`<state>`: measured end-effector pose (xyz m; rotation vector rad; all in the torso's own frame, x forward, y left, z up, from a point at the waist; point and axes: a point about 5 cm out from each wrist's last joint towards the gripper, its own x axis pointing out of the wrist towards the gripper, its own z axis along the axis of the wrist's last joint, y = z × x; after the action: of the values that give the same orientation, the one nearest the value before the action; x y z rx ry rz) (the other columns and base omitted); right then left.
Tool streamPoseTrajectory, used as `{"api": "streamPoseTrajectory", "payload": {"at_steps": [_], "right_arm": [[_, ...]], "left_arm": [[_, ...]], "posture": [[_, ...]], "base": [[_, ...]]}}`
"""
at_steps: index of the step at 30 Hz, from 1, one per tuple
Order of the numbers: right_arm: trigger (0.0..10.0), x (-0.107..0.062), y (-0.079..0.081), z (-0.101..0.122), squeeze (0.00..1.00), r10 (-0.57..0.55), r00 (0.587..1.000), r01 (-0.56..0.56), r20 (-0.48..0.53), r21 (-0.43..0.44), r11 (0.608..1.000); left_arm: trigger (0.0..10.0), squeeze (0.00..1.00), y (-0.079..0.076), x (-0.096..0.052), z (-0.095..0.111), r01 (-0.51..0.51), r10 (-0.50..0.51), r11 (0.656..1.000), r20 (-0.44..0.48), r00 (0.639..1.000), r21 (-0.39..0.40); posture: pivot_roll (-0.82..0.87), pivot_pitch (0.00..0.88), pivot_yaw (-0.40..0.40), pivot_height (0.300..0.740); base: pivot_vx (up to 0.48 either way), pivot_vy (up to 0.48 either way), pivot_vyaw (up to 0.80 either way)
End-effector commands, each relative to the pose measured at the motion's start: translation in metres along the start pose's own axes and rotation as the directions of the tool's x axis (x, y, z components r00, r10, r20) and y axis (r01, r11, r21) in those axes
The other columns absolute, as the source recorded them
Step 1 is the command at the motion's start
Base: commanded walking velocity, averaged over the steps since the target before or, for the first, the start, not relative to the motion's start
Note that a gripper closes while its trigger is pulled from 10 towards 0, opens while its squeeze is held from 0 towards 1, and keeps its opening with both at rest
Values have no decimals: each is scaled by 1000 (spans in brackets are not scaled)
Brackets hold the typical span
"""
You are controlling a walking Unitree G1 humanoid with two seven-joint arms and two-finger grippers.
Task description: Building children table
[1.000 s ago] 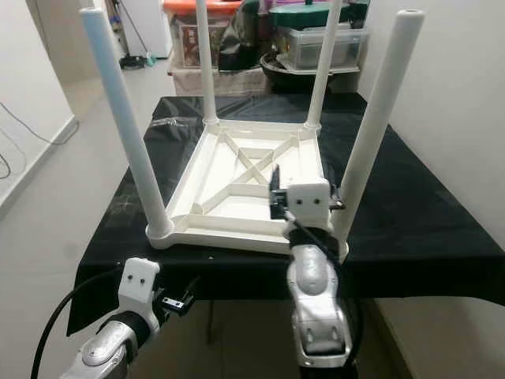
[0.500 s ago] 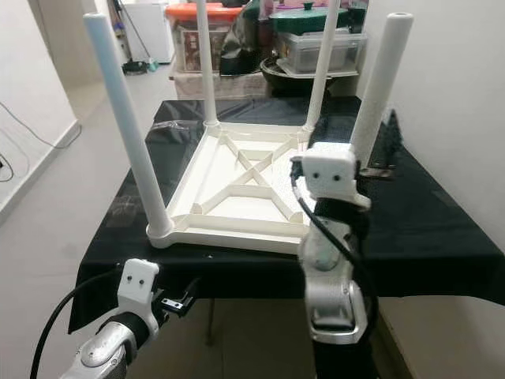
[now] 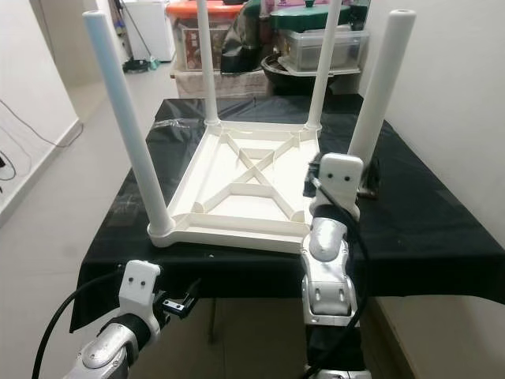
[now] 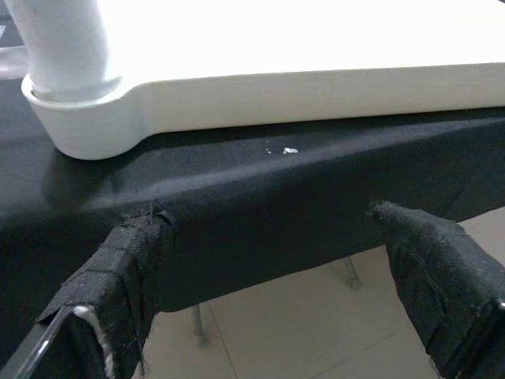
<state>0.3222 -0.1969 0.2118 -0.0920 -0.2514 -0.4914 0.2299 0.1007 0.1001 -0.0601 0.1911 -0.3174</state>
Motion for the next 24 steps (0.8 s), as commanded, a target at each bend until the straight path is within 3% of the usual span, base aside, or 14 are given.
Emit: {"api": "streamPoseTrajectory", "payload": {"at_steps": [1,2,3,4,5,8,9,10,15,16,17,23,24], "right_arm": [[10000,7,-2,4,0,2,1000,-2,-5,37,999],[10000,7,-2,4,0,2,1000,-2,-5,37,999],[7137,13,-6,8,0,7,1000,-8,13,60,998],[7137,13,-6,8,0,7,1000,-8,13,60,998],[4196,20,-9,13,0,9,999,-11,31,71,997],[4863,27,-11,18,0,9,999,-14,50,89,996],[9686,33,-13,25,0,12,997,-20,83,94,995],[10000,37,-13,31,0,37,994,-49,106,116,992],[10000,46,-10,44,0,93,985,-117,145,172,978],[8549,49,-9,46,0,111,983,-139,146,194,971],[7922,51,-7,49,0,137,978,-168,157,204,964],[7922,56,-4,52,0,176,969,-211,172,215,954],[8863,61,-1,53,0,206,963,-240,174,209,948]], "left_arm": [[10000,0,3,-3,-3,-9,9,1000,-20,1000,-1],[10000,0,3,-3,-3,-9,9,1000,-20,1000,-1],[10000,0,3,-3,-3,-8,8,1000,-21,1000,-1],[10000,0,3,-3,-3,-8,8,1000,-21,1000,-1],[10000,0,3,-3,-3,-8,8,1000,-22,1000,0],[10000,0,3,-3,-3,-8,8,1000,-22,1000,0],[10000,0,3,-4,-3,-8,9,1000,-22,1000,1],[10000,0,3,-4,-3,-9,9,1000,-23,1000,2],[10000,0,4,-4,-3,-8,8,1000,-25,1000,4],[10000,0,4,-5,-2,-8,8,1000,-25,1000,5],[10000,0,4,-5,-2,-8,8,1000,-26,1000,5],[10000,0,4,-5,-2,-8,8,1000,-27,1000,6],[10000,0,4,-5,-2,-7,7,1000,-28,1000,5]], "posture": [[40,0,-19,740],[40,0,-19,740],[40,0,-18,740],[40,0,-18,740],[41,0,-17,740],[45,0,-17,740],[47,0,-16,740],[45,0,-16,740],[48,0,-13,740],[50,0,-10,740],[50,0,-9,740],[50,0,-9,740],[57,0,-8,740]], "base": [[0,0,0],[0,0,0],[0,0,0],[0,0,0],[0,0,0],[0,0,0],[0,0,0],[0,0,0],[0,0,0],[0,0,0],[0,0,0],[0,0,0],[0,0,0]]}}
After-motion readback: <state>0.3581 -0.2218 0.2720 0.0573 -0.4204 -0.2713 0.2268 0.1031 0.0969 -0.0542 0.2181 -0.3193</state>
